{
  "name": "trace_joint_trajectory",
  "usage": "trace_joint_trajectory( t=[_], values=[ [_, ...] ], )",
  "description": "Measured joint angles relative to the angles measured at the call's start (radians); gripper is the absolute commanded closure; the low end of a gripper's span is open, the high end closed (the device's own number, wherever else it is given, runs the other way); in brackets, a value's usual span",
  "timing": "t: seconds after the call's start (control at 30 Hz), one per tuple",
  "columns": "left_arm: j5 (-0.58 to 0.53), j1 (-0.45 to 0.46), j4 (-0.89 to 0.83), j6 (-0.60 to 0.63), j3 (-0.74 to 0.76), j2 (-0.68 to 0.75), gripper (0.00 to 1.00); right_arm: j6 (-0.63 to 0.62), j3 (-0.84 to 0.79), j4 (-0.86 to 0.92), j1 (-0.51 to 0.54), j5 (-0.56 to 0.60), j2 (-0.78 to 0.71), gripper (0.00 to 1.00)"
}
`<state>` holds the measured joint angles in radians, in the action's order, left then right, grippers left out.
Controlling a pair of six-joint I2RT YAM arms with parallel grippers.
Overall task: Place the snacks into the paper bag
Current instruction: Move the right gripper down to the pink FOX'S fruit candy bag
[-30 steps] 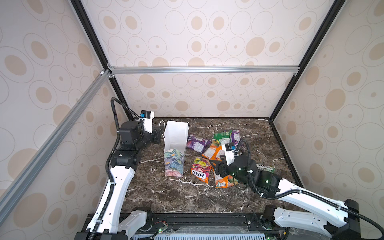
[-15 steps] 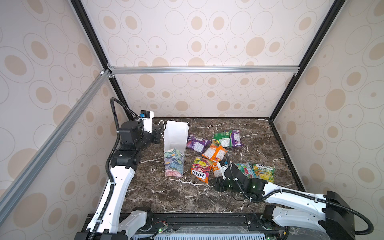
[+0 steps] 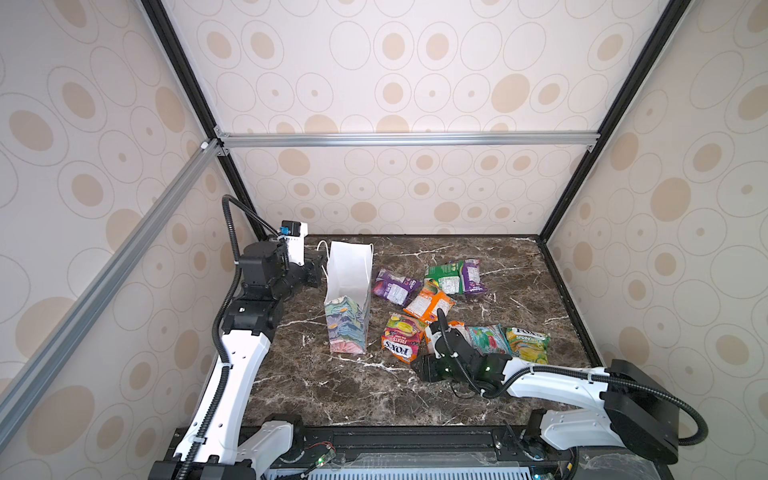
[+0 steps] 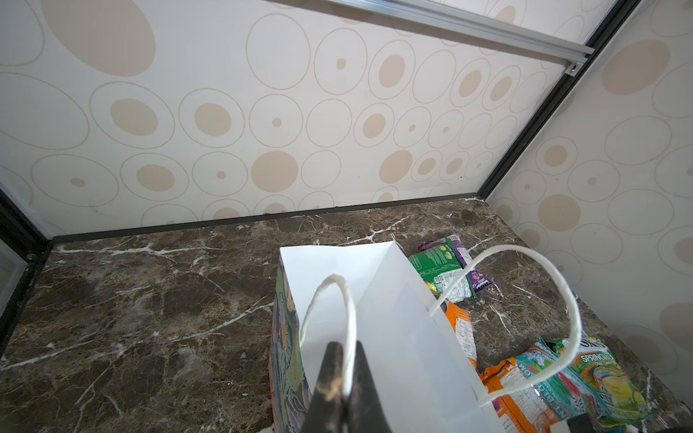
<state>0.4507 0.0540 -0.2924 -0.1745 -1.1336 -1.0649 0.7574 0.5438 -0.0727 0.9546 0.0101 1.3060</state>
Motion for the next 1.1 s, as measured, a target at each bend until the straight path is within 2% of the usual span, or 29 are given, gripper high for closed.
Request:
trace_joint_trajectory(
  t=[0.53,0.8,1.03,1.1],
  values=[
    [0.0,0.0,0.0,0.0,0.0,0.0,1.0,0.11,-0.013,-0.175,-0.036,-0.041,0.178,0.37],
    [0.0,0.0,0.0,0.0,0.0,0.0,1.0,0.121,-0.015,-0.277,-0.042,-0.041,0.229,0.37],
    [0.0,0.0,0.0,0.0,0.0,0.0,1.0,0.134,-0.009,-0.339,-0.045,-0.037,0.267,0.41],
    [0.0,0.0,0.0,0.0,0.0,0.0,1.0,0.143,-0.01,-0.352,-0.047,-0.036,0.273,0.46]
  ],
)
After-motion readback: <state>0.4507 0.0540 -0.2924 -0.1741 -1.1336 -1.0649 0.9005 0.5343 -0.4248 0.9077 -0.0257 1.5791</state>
